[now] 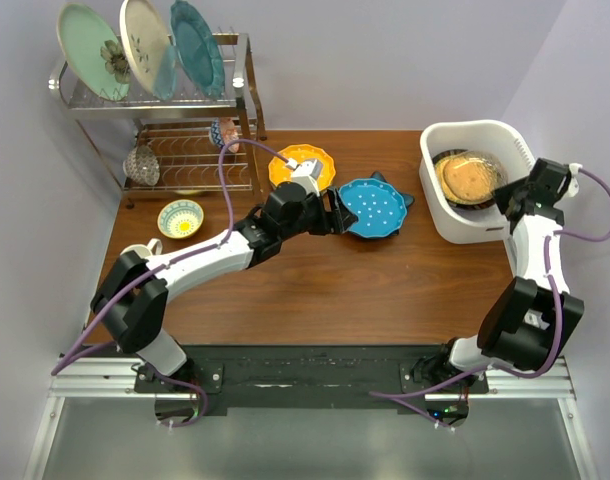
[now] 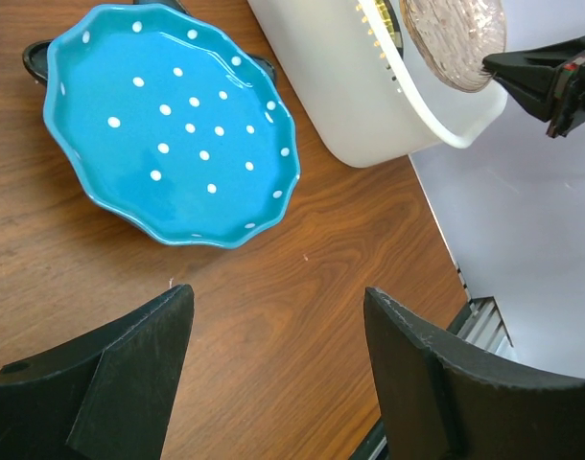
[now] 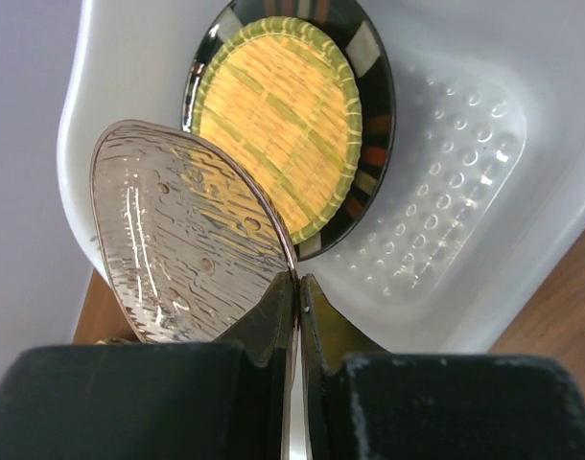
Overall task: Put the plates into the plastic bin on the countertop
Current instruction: Place the plate in the plastic bin, then pick up the plate at the center of the board.
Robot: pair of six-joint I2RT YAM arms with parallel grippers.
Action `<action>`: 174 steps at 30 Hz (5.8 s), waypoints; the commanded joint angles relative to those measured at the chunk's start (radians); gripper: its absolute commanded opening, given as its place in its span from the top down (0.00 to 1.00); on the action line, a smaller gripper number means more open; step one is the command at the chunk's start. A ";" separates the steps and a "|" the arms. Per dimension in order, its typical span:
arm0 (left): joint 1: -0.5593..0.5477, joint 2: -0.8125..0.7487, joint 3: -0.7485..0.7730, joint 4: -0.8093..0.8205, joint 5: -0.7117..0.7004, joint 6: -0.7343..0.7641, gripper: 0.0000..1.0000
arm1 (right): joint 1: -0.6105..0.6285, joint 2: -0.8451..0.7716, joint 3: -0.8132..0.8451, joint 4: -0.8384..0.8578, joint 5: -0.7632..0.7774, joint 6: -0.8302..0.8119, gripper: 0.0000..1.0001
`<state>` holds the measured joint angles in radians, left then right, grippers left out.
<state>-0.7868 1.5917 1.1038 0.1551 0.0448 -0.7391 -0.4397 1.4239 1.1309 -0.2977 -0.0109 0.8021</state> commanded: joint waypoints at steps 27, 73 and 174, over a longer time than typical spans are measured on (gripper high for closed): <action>0.006 0.022 0.062 0.043 0.060 0.037 0.24 | -0.005 0.207 0.073 0.077 -0.021 0.034 0.62; 0.017 0.220 0.113 -0.123 -0.028 -0.055 0.24 | 0.321 0.015 0.228 -0.084 -0.402 -0.248 0.28; 0.101 0.145 -0.068 0.376 0.170 -0.232 1.00 | 0.414 -0.154 -0.299 -0.055 -0.440 -0.333 0.38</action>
<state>-0.6937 1.8275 1.0119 0.3073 0.1455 -0.9390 -0.0280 1.2652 0.8421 -0.4145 -0.4149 0.4572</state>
